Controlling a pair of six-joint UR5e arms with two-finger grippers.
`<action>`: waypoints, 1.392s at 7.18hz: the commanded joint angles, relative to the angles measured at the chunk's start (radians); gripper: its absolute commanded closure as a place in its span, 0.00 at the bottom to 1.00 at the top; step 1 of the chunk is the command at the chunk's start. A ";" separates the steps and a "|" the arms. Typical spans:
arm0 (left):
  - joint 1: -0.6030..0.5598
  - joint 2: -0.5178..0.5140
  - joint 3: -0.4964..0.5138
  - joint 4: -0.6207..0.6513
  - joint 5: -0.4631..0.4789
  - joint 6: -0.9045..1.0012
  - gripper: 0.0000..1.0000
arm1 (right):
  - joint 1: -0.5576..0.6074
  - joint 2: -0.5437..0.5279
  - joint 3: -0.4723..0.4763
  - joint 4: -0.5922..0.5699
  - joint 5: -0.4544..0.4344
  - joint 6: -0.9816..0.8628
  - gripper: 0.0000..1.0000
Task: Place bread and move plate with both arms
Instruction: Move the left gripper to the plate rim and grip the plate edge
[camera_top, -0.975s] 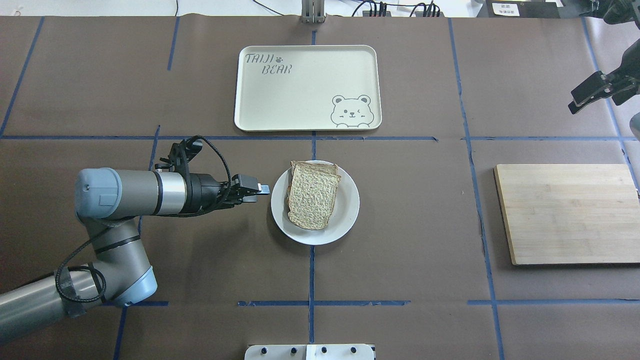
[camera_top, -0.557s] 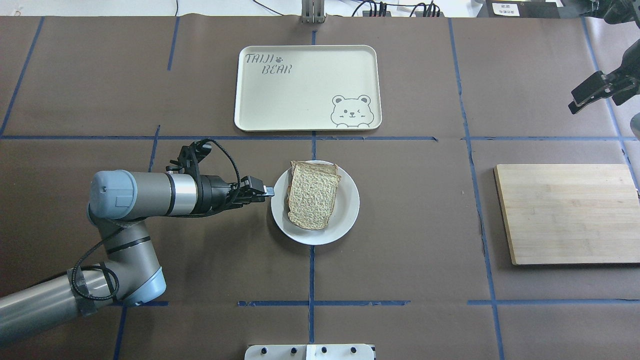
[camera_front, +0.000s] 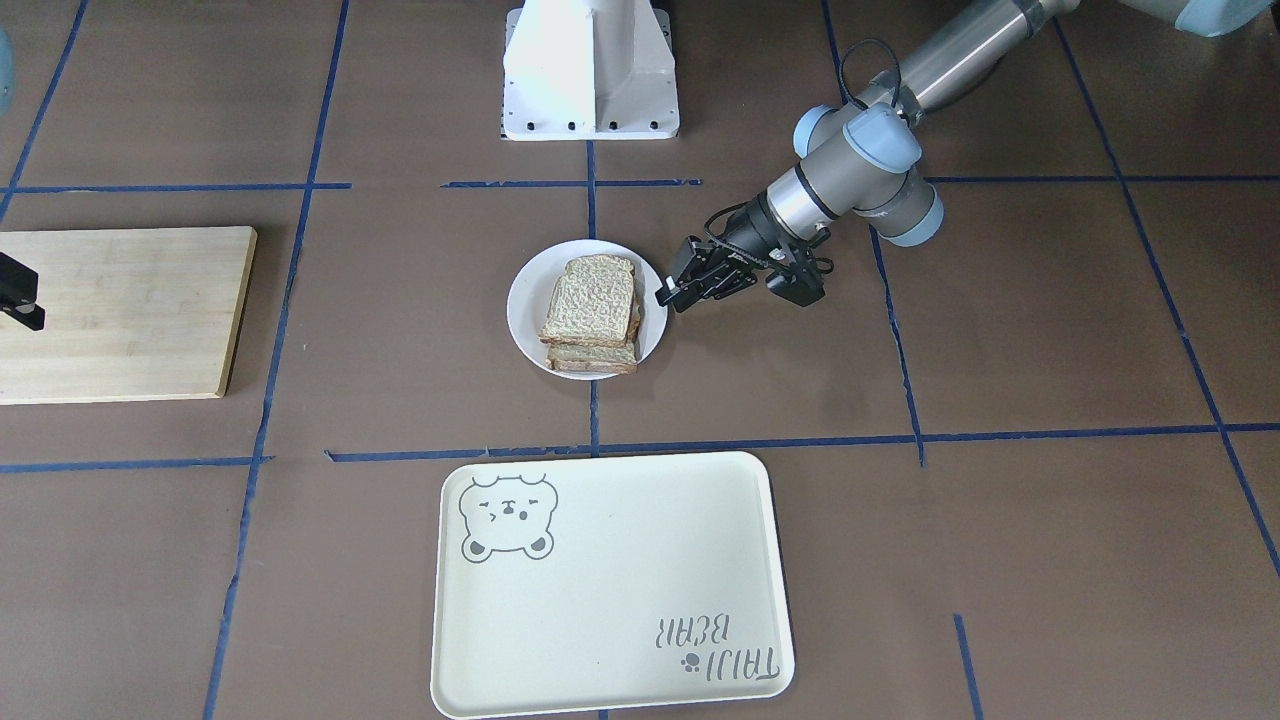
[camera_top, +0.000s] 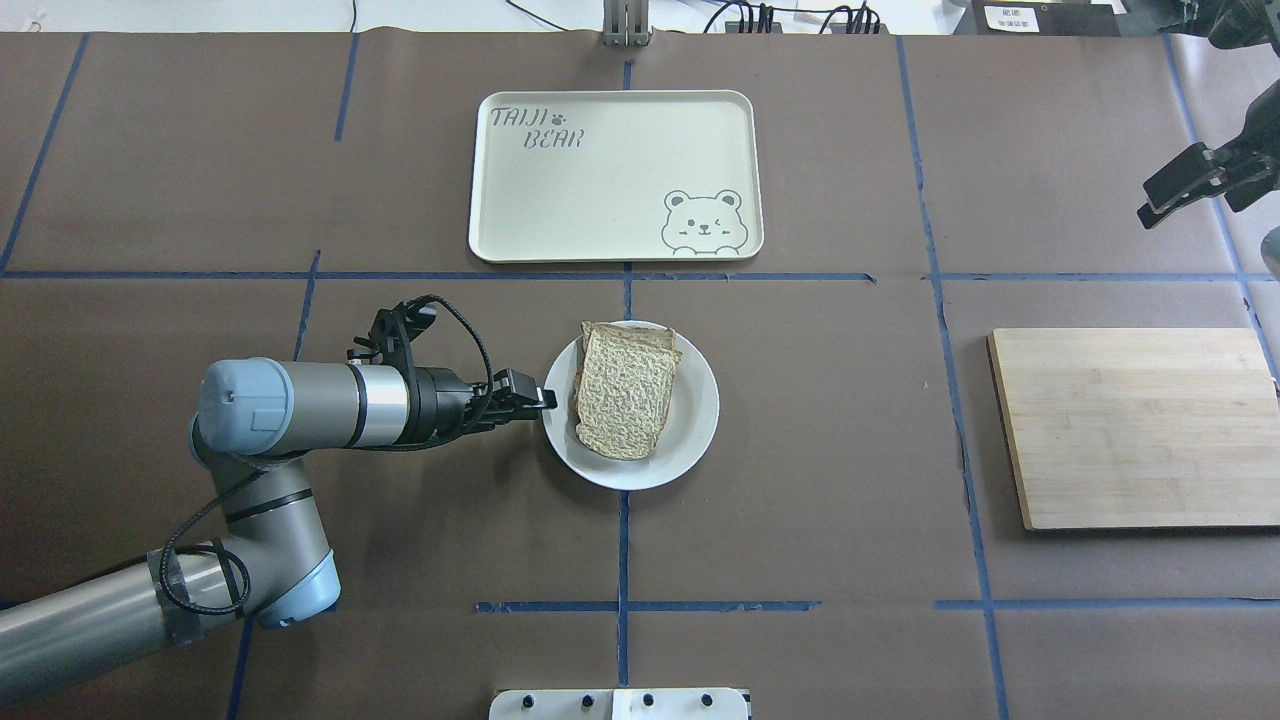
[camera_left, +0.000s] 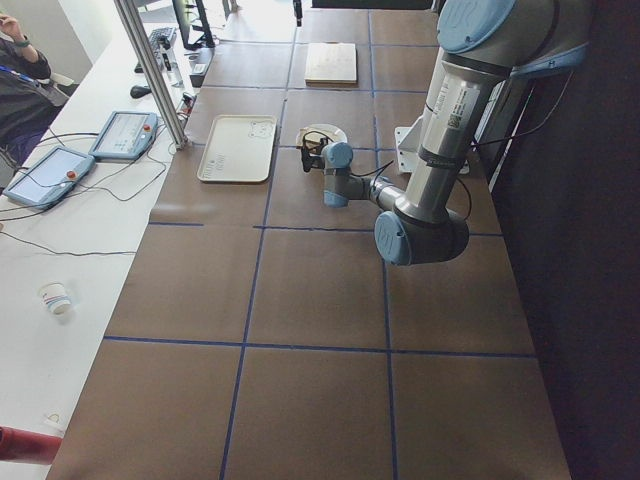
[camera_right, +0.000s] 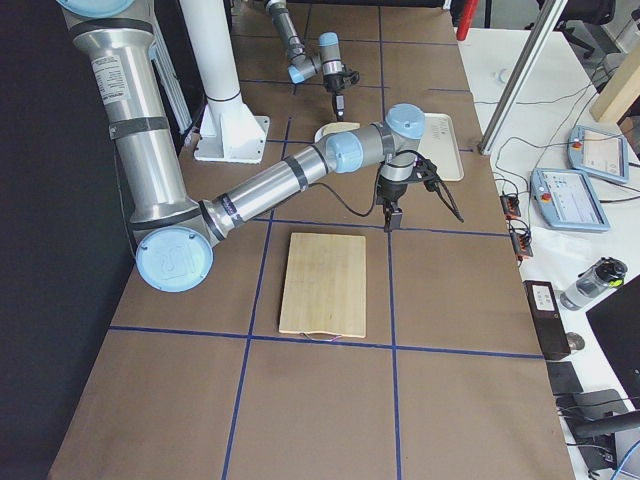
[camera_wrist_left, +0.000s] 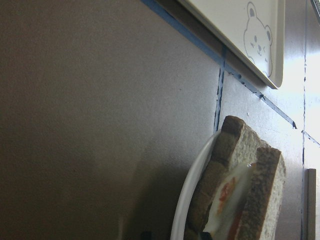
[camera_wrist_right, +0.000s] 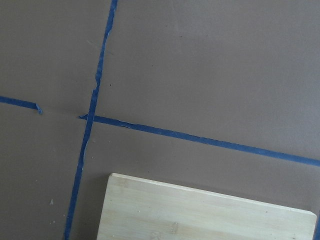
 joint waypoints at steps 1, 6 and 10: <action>0.036 -0.012 0.001 0.001 0.042 -0.001 0.58 | 0.000 -0.002 0.000 0.001 0.000 0.000 0.00; 0.056 -0.033 0.025 0.001 0.056 -0.024 0.73 | 0.000 -0.002 0.002 -0.001 -0.002 0.002 0.00; 0.027 -0.053 -0.028 -0.008 0.052 -0.220 1.00 | 0.038 -0.025 0.003 0.002 0.041 -0.003 0.00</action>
